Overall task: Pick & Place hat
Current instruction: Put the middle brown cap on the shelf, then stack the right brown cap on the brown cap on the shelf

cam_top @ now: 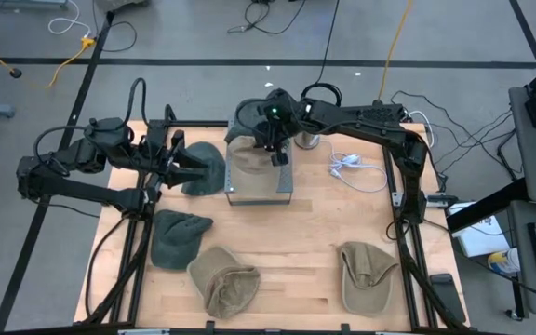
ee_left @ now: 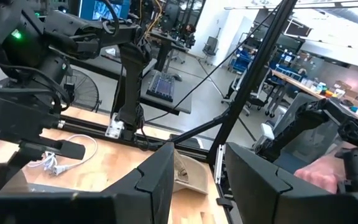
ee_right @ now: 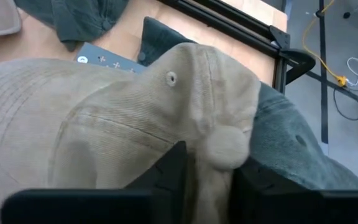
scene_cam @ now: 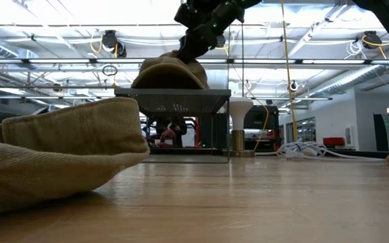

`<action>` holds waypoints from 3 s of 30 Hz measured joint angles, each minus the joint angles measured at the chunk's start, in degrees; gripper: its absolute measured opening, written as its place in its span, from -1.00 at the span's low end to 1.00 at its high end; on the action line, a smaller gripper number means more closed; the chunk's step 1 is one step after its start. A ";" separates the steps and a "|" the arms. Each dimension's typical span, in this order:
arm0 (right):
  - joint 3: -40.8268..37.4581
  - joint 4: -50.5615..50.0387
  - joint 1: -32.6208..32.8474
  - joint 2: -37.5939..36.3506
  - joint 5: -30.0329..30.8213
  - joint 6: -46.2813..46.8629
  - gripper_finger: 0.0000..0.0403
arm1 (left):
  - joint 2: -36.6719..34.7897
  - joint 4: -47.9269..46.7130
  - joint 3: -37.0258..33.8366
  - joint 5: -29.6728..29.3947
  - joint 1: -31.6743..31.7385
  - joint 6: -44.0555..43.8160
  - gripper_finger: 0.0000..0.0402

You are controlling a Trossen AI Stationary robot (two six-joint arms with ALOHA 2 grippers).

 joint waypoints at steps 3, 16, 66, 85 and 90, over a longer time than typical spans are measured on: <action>0.00 0.28 0.01 -0.09 0.05 0.54 -0.39 | 0.00 0.00 0.00 0.05 0.00 -0.02 -0.27; 0.00 2.17 -0.07 -4.21 4.77 4.08 0.00 | 0.00 0.09 0.00 0.14 0.00 0.26 -0.27; -32.74 -2.70 27.13 -48.53 33.05 66.46 0.38 | 2.13 0.26 0.00 -0.13 0.00 -1.05 -0.27; -32.74 -21.02 45.45 -41.68 26.33 125.15 0.32 | 5.68 3.42 0.00 0.48 0.01 -1.92 -0.27; -32.74 -21.82 48.93 -38.72 19.77 137.05 0.32 | 5.57 6.26 0.00 1.48 0.00 -2.88 -0.27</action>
